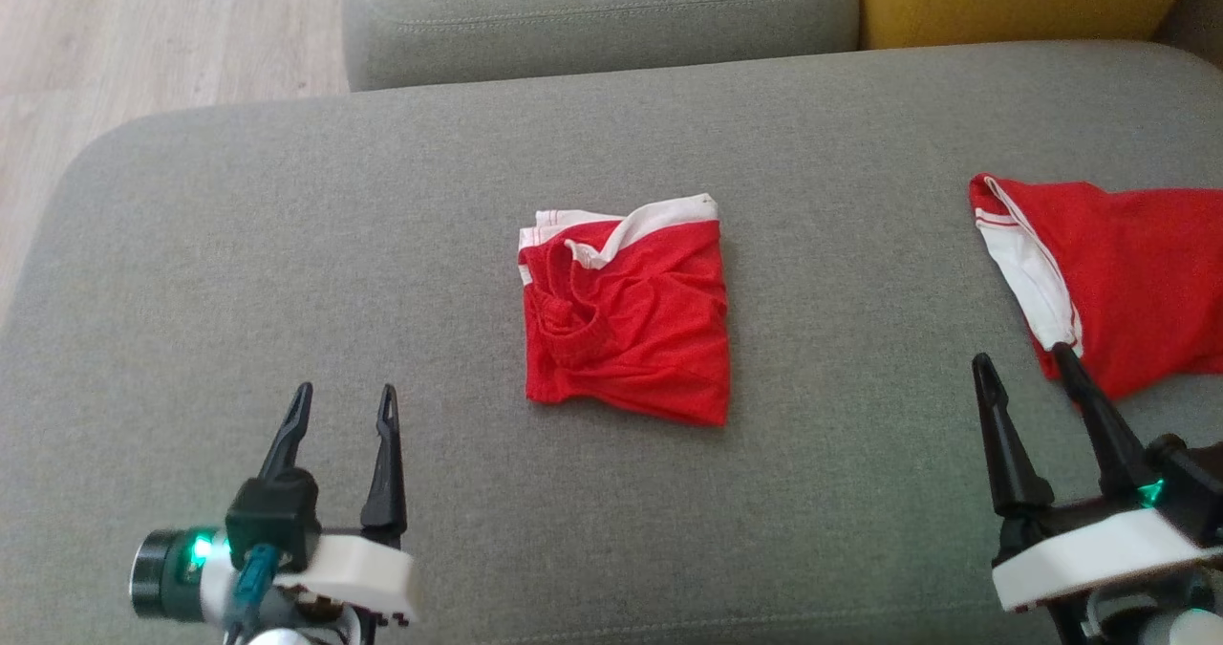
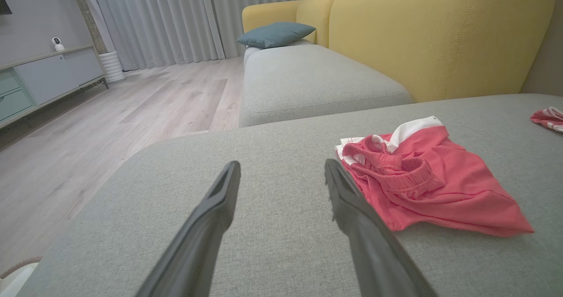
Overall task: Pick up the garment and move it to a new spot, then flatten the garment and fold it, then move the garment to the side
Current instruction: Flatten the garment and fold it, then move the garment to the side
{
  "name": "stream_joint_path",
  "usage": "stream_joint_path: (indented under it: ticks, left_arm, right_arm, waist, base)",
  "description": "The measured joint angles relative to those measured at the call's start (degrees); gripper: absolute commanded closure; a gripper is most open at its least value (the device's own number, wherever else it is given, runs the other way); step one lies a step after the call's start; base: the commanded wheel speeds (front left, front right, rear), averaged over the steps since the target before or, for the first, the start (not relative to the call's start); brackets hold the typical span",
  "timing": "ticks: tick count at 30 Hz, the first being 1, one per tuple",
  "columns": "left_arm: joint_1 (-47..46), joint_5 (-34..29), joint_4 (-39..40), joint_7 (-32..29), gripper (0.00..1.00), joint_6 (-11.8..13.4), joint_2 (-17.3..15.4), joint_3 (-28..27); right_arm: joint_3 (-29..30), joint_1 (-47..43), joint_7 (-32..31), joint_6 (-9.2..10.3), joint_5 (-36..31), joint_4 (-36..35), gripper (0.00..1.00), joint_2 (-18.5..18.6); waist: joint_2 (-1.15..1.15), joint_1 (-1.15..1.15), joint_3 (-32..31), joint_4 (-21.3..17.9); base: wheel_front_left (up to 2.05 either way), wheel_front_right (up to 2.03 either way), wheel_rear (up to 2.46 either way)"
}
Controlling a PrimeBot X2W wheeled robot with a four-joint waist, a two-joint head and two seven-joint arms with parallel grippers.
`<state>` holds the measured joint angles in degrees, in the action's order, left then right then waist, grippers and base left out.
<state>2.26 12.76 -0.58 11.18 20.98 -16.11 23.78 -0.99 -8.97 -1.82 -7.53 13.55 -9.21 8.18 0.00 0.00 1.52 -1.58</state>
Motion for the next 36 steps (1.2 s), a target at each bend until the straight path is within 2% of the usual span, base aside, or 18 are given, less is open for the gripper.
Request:
stream_joint_path:
  ticks: [25, 31, 36]
  left_arm:
    - [-0.22, 0.49, 0.11, 0.60, 0.00, 1.21, -0.05, -0.04]
    - [-2.83, 0.16, 0.73, 2.14, 0.00, 1.20, 0.22, 0.07]
    - [-7.86, -1.52, 1.55, 3.03, 0.00, 0.63, 1.37, 0.77]
  right_arm:
    - [0.98, 0.07, -0.49, 0.00, 0.08, -0.62, 0.00, -0.13]
    - [1.49, 1.02, -1.23, 0.00, 0.16, 0.43, 0.00, 0.08]
    - [0.90, 5.52, -1.77, 0.00, 1.14, 4.55, 0.00, 2.09]
  waist:
    - [0.00, 0.00, 0.98, 0.70]
    - [0.00, 0.00, 2.98, 2.09]
    - [0.00, 0.00, 5.51, 4.75]
  base:
    - [0.00, 0.00, 0.00]
    - [0.00, 0.00, 0.00]
    - [0.00, 0.00, 0.00]
